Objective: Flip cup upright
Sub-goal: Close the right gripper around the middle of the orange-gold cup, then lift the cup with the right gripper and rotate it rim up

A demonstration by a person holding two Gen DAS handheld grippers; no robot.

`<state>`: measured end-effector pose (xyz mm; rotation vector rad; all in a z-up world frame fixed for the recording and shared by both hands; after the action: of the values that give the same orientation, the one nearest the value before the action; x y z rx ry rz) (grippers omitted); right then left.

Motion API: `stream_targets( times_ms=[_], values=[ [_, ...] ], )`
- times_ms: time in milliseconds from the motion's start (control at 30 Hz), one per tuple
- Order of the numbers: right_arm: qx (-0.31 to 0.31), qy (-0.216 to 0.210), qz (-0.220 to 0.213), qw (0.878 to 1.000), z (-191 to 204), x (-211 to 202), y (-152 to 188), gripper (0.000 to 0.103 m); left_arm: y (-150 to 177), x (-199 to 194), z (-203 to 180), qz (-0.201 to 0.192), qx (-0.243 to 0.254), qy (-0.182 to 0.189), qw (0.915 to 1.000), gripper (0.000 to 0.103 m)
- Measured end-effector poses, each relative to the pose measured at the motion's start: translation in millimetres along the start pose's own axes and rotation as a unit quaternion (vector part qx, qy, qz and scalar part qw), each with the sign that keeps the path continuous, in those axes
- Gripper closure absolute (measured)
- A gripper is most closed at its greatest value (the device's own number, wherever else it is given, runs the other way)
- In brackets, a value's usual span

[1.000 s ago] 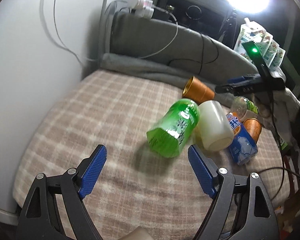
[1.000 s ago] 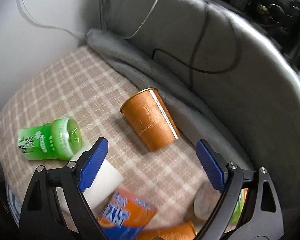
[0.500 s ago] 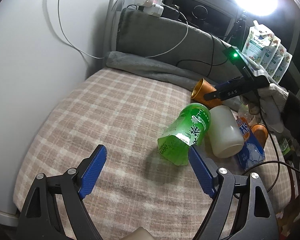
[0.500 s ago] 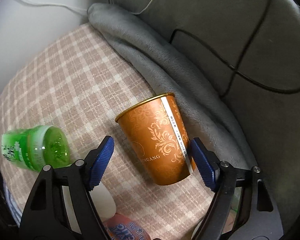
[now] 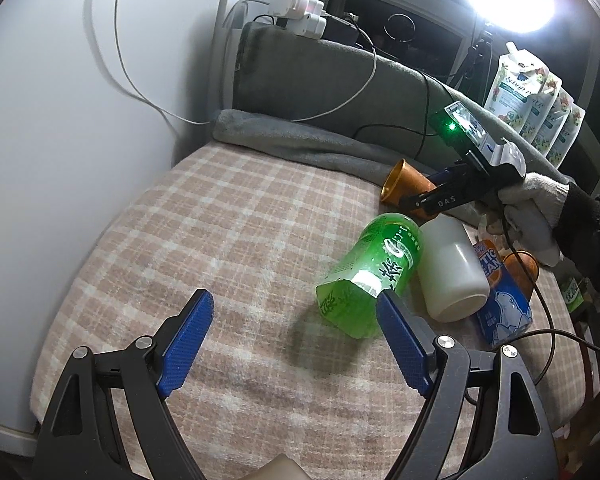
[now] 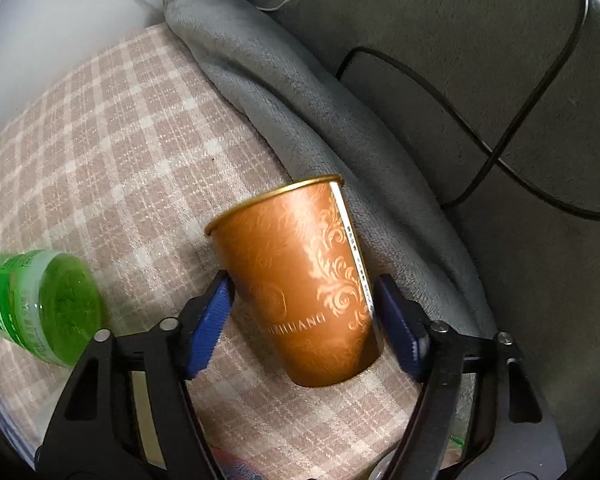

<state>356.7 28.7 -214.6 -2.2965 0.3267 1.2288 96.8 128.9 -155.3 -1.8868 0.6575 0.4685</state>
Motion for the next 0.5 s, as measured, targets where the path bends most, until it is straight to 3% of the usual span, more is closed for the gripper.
stream_targets(
  times_ms=[500],
  values=[
    [0.087, 0.0, -0.072, 0.994, -24, -96, 10, 0.037, -6, -23, -17, -0.027, 0.02, 0.006, 0.9994, 0.021]
  ],
)
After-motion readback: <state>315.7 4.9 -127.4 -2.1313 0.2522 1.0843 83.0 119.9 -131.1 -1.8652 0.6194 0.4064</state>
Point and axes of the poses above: each gripper's, at about its wrist camera, not at the fingertips, and x roughly the way its jaws point, z to its left, y to its underside, the point moved 9 cm from there along x, roughly the way its jaws point, and after that the axes turned 15 degrees about y, right-handed, at the moved point
